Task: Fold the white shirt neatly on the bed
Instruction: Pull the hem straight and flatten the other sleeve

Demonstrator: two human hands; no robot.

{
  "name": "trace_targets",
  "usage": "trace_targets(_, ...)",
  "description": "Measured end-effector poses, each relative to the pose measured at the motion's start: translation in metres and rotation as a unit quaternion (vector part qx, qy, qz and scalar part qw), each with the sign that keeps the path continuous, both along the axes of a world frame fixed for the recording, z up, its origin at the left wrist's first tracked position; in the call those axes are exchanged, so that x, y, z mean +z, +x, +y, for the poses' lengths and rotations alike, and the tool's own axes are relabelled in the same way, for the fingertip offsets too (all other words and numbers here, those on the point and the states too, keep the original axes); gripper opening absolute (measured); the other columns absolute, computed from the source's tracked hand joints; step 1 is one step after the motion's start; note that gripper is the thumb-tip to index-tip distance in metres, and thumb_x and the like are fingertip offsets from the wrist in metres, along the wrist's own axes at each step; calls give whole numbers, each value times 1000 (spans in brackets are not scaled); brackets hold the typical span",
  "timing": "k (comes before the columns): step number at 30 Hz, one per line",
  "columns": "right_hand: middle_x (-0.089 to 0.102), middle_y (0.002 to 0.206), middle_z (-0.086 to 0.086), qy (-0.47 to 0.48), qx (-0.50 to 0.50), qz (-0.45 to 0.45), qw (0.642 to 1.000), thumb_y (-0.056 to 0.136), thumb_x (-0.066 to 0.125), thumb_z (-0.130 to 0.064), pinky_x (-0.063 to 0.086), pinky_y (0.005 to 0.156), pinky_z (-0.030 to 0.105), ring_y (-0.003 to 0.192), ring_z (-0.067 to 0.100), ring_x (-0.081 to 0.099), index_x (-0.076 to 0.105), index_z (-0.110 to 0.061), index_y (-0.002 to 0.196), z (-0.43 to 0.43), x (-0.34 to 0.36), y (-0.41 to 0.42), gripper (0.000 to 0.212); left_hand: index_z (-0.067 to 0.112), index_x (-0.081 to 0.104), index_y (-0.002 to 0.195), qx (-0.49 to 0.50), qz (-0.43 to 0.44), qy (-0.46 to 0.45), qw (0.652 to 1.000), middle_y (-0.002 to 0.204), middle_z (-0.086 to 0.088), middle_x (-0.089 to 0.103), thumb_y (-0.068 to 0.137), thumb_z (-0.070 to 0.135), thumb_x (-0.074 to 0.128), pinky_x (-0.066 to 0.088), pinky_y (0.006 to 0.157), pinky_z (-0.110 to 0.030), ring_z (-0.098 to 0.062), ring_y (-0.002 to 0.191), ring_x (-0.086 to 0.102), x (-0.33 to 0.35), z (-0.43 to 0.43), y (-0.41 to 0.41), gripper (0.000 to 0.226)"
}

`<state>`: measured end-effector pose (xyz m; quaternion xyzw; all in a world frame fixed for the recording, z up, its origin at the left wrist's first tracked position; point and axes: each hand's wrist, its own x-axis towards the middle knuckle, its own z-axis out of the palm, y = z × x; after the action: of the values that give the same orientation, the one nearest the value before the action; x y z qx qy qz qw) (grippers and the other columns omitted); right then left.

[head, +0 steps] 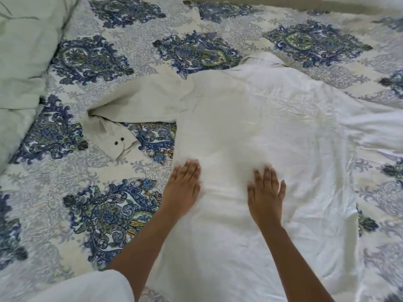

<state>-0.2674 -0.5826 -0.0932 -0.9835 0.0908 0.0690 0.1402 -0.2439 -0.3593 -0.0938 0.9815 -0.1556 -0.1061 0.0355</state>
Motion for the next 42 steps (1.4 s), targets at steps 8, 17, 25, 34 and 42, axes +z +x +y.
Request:
trace_targets(8,61,120,3,294,-19,-17,956,94,43,-9,41,87,27,110,21,56,61,-14,117,146,41,69,30,0,33,137,465,-92,-196,858,140,-20,34,90,20,57,41,94,-45,-36,126,35,58,142,90,57)
trace_targets(17,64,92,7,443,-136,85,882,94,43,-9,43,61,30,66,18,61,60,-16,100,230,47,132,19,4,63,87,625,87,-539,559,82,-15,63,89,12,50,46,55,-25,-24,72,57,68,267,144,16)
trace_targets(25,62,87,8,379,-108,78,916,91,46,-8,44,66,33,72,23,56,61,-18,92,257,35,172,19,9,57,90,435,-100,-285,848,80,-5,57,86,13,60,43,64,-32,-20,79,52,127,383,162,6)
trace_targets(34,63,114,9,179,-13,67,982,87,47,-14,48,89,40,101,28,58,65,-17,109,279,31,208,29,9,63,105,275,-25,-25,961,110,-20,64,93,23,53,40,88,-38,-35,104,56,103,434,249,22)
trace_targets(42,62,104,7,177,15,59,982,86,52,-11,46,86,39,100,30,55,62,-10,104,278,11,213,21,6,40,130,646,-227,-174,708,141,-13,34,90,24,51,33,100,-41,-32,129,31,49,389,228,45)
